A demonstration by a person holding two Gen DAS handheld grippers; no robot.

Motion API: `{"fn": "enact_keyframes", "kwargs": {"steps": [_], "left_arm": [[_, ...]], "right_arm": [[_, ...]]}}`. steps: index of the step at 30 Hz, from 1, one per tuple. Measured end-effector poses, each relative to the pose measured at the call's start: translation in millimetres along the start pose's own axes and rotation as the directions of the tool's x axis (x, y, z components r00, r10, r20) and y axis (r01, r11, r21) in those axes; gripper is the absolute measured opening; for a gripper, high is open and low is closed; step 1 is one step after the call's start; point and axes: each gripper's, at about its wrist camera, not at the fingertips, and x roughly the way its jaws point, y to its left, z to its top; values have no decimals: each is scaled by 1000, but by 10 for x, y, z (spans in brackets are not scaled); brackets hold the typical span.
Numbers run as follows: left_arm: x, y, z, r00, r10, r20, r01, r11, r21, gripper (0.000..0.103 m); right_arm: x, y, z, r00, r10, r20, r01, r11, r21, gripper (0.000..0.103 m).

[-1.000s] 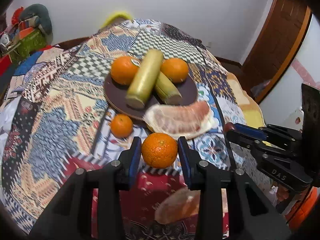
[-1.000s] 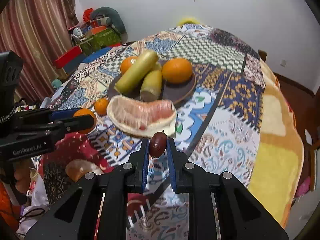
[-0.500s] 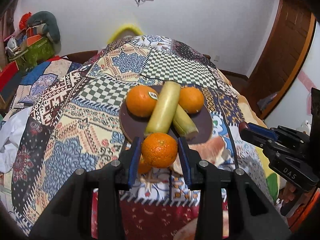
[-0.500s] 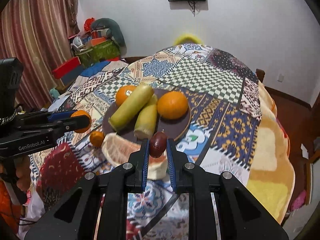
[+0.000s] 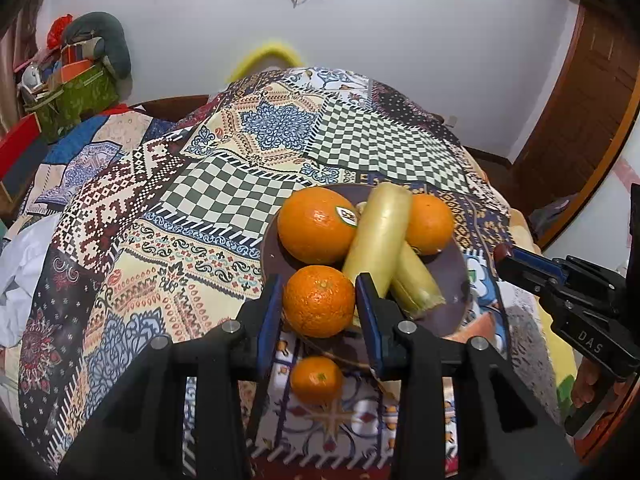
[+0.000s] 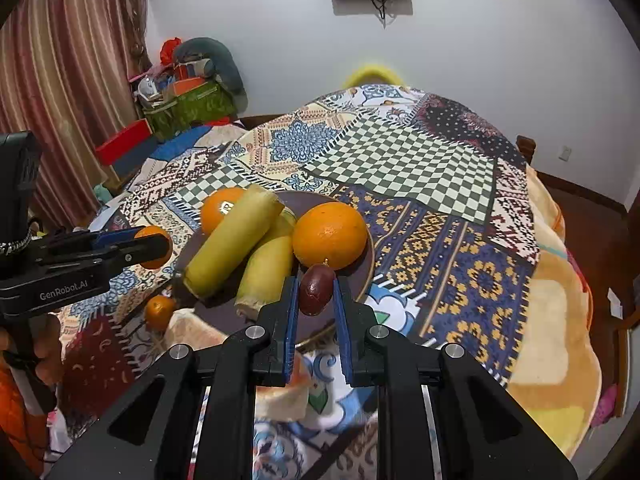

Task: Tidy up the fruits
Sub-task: 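Carry the date onto the plate with the right tool while the left tool sets a small mandarin there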

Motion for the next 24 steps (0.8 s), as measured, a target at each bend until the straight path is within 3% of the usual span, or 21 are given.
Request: {"fn": "enact_keyframes", "kwargs": {"steps": [12, 24], "left_arm": [[293, 64, 87, 1000, 9, -29, -8, 1000, 9, 37], [321, 62, 87, 998, -2, -57, 2, 1000, 6, 38]], "right_arm": [[387, 5, 10, 997, 29, -72, -30, 999, -14, 16], [432, 34, 38, 995, 25, -94, -28, 999, -31, 20]]}}
